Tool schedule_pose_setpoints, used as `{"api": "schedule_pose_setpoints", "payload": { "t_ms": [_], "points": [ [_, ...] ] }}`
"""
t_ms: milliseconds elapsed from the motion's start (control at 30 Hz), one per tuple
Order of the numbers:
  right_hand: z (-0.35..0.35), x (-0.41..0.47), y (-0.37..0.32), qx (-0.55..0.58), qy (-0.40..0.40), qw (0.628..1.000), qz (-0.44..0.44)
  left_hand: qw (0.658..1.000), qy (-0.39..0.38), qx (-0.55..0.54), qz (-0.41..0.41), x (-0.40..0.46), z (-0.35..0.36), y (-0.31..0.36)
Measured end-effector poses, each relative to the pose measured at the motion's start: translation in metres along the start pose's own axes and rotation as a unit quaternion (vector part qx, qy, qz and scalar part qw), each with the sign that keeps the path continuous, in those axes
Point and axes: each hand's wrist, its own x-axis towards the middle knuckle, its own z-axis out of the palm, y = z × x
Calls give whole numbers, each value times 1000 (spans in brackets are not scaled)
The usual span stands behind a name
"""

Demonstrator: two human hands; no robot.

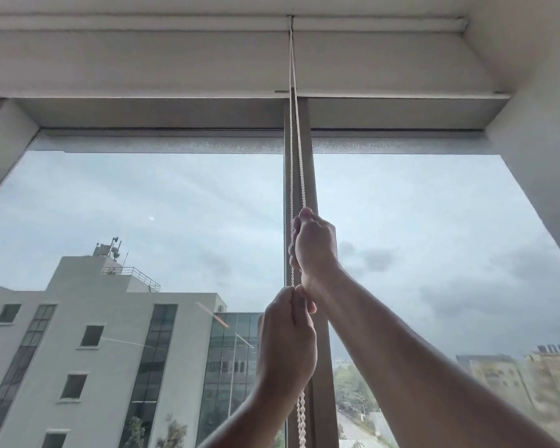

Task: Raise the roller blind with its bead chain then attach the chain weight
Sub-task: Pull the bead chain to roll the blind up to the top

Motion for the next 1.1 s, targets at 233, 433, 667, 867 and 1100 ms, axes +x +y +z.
{"api": "schedule_pose_setpoints", "payload": {
  "t_ms": [233, 433, 667, 867, 1100],
  "points": [
    [-8, -19, 27, -49, -2, 994, -96, 999, -39, -4, 2, -24, -3, -21],
    [-18, -23, 38, -49, -10, 994, -102, 998, -66, -11, -4, -35, 2, -28],
    [-32, -21, 43, -16, -8, 997, -75, 995, -92, -30, -17, -40, 7, -24],
    [-46, -35, 66, -32, -39, 998, -32, 993, -106, -31, -34, -52, 4, -23],
    [-63, -70, 93, -60, -68, 996, -21, 984, -137, -58, -102, -85, -5, -32]
  ]
}}
